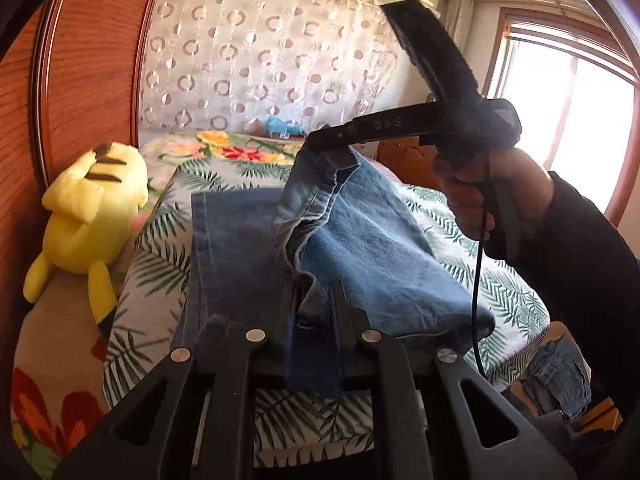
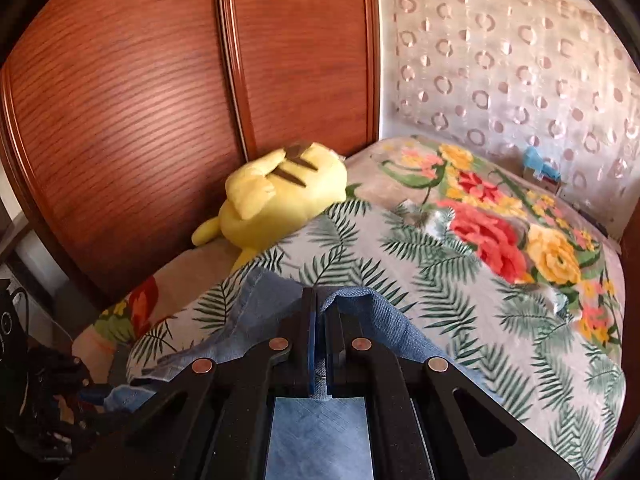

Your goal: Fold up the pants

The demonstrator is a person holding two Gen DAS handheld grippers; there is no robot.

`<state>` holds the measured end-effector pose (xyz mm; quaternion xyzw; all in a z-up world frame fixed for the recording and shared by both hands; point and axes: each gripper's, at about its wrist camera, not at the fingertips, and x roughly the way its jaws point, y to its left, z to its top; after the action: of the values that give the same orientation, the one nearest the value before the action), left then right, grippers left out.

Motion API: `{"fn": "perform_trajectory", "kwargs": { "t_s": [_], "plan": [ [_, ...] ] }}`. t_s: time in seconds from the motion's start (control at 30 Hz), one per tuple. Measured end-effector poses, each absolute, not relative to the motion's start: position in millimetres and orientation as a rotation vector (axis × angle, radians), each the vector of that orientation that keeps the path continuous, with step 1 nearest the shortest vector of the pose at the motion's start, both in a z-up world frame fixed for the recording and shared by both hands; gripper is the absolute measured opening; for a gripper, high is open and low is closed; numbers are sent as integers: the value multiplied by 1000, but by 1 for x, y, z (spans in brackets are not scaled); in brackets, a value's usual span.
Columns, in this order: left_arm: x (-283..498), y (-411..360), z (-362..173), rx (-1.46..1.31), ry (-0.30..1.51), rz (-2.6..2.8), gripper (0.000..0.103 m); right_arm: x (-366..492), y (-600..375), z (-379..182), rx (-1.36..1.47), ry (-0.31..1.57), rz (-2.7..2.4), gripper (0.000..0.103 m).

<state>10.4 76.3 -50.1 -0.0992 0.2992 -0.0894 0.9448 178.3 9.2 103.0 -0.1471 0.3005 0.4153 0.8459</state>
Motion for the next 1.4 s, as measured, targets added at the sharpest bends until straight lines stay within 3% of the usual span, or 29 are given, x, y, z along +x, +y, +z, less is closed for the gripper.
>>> {"fn": "perform_trajectory", "kwargs": {
  "t_s": [0.17, 0.23, 0.33, 0.4, 0.47, 0.77, 0.83, 0.87, 0.9, 1.2, 1.27, 1.37, 1.4],
  "plan": [
    [12, 77, -75, -206, 691, -151, 16, 204, 46, 72, -331, 730, 877, 7],
    [13, 77, -82, -206, 708, -143, 17, 208, 43, 69, -330, 741, 864, 25],
    [14, 76, -85, -204, 724, -128, 23, 209, 30, 77, -296, 698, 849, 41],
    [14, 75, -85, -198, 723, -118, 37, 204, 11, 86, -279, 665, 822, 46],
    [13, 76, -82, -199, 711, -117, 48, 200, -7, 90, -281, 640, 792, 47],
    [31, 79, -64, -156, 682, -103, 49, 178, -94, 68, -294, 633, 631, 47],
    [40, 77, -57, -151, 674, -115, 65, 177, -105, 52, -282, 660, 611, 47],
    [44, 76, -55, -152, 669, -121, 82, 179, -109, 44, -272, 675, 605, 47],
    [49, 75, -52, -150, 658, -130, 84, 178, -113, 38, -261, 688, 601, 47],
    [112, 57, -42, -94, 697, -158, 83, 192, -114, 4, -199, 745, 610, 47],
    [128, 54, -42, -66, 725, -131, 74, 199, -112, -1, -187, 744, 612, 47],
    [143, 49, -40, -45, 735, -154, 69, 211, -110, -8, -169, 739, 609, 50],
    [147, 49, -41, -44, 747, -157, 61, 213, -109, -8, -166, 736, 610, 51]
  ]
}}
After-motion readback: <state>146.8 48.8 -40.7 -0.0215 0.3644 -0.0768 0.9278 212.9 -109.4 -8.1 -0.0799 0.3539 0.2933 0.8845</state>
